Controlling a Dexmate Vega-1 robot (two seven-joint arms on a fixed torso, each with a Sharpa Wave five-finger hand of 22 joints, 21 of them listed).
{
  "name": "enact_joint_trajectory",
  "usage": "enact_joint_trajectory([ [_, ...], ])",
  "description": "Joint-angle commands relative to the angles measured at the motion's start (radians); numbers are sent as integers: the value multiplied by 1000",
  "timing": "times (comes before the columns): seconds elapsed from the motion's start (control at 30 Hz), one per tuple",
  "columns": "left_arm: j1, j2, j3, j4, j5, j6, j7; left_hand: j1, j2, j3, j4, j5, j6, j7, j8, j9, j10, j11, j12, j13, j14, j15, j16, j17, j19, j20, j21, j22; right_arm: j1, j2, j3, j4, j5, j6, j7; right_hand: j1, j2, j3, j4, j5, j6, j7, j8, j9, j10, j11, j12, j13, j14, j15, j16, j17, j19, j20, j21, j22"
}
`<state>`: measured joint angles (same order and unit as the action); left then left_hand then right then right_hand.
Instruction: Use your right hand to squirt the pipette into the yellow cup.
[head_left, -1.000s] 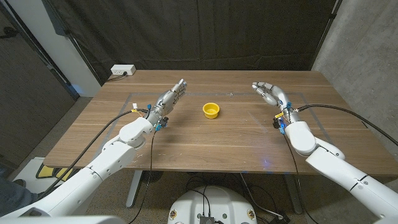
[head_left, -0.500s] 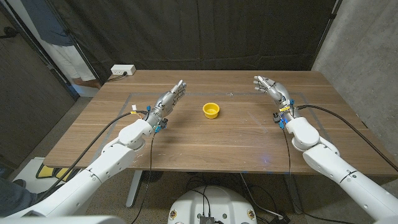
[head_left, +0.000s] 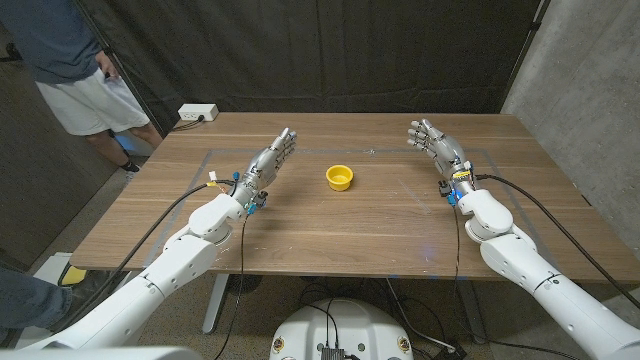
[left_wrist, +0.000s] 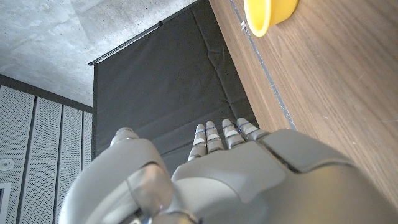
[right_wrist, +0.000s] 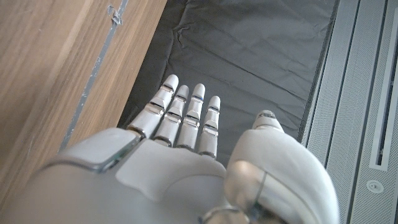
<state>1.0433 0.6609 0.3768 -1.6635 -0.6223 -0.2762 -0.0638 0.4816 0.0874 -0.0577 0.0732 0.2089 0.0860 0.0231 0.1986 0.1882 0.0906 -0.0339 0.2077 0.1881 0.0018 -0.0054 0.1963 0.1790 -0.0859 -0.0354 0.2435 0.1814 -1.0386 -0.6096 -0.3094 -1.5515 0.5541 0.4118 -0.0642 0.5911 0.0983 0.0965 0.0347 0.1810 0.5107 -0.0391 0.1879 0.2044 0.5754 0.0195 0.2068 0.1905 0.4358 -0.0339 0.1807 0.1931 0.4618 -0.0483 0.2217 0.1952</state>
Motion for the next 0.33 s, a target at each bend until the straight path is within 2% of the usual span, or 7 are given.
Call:
enact_joint_trajectory([
  [0.03, -22, -23, 5, 28, -10, -6, -8, 7, 3, -7, 0, 3, 8, 2, 5, 2, 8, -2, 5, 3, 1, -5, -2, 3, -8, -28, -7, 1, 18, 6, 4, 16, 46, -31, 32, -11, -1, -2, 2, 0, 1, 5, 0, 2, 1, 4, 4, 3, -2, 7, 6, 3, -3, -13, -1, 3],
  [0.33, -29, -25, 11, 30, -3, 5, -3, 7, 5, -9, 0, 3, 8, 0, 5, 2, 9, -3, 4, 3, 1, -6, -3, 3, -12, -25, -11, 1, 49, 27, -13, 54, 49, -38, 49, -20, -1, -5, 5, 1, 3, 7, 3, 2, 3, 3, 6, 3, -3, 9, 7, 3, -8, -9, -3, 2],
])
